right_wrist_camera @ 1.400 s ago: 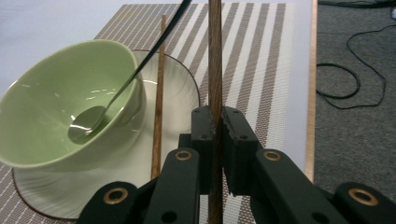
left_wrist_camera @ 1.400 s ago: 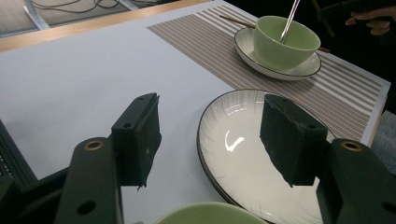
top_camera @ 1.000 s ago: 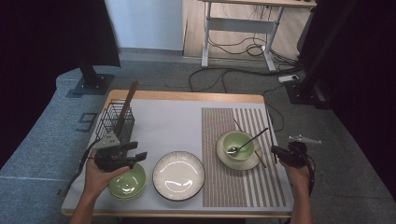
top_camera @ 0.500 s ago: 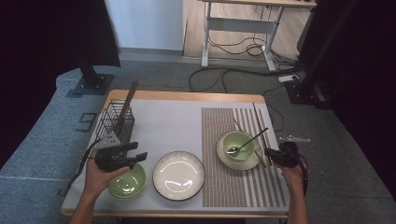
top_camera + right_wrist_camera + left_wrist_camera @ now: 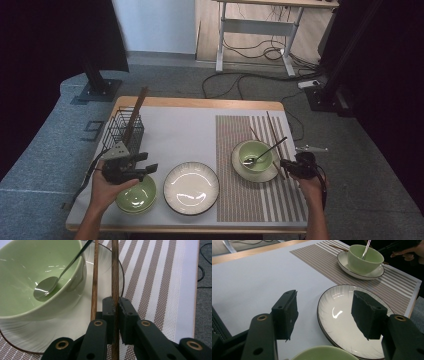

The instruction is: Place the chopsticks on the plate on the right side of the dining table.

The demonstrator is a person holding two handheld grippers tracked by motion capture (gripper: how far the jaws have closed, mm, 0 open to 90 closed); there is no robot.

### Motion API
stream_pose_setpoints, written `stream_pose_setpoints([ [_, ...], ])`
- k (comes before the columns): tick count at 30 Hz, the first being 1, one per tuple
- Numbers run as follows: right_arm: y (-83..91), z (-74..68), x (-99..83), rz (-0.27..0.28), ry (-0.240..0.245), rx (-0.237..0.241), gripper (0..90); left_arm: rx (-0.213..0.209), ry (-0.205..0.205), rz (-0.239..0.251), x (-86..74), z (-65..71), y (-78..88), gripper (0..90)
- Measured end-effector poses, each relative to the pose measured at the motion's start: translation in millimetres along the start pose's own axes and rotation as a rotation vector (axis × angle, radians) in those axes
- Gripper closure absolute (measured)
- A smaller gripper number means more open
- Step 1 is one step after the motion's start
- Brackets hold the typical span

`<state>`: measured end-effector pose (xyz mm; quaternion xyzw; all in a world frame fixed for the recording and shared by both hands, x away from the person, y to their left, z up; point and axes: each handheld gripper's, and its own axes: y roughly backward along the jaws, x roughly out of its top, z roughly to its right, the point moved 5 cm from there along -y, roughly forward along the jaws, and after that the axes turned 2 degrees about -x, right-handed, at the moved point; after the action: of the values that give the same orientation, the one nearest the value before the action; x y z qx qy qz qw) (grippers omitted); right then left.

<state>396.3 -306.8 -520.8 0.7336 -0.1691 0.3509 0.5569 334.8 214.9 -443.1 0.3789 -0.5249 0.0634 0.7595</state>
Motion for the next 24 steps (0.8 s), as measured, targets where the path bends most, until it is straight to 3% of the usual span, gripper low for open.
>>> stream_pose_setpoints([
  [24,-10.2,-11.1,1.5,-0.011,0.037,0.009,84.2,-0.004,0.000,-0.019,-2.2,-0.5,-3.6,37.8],
])
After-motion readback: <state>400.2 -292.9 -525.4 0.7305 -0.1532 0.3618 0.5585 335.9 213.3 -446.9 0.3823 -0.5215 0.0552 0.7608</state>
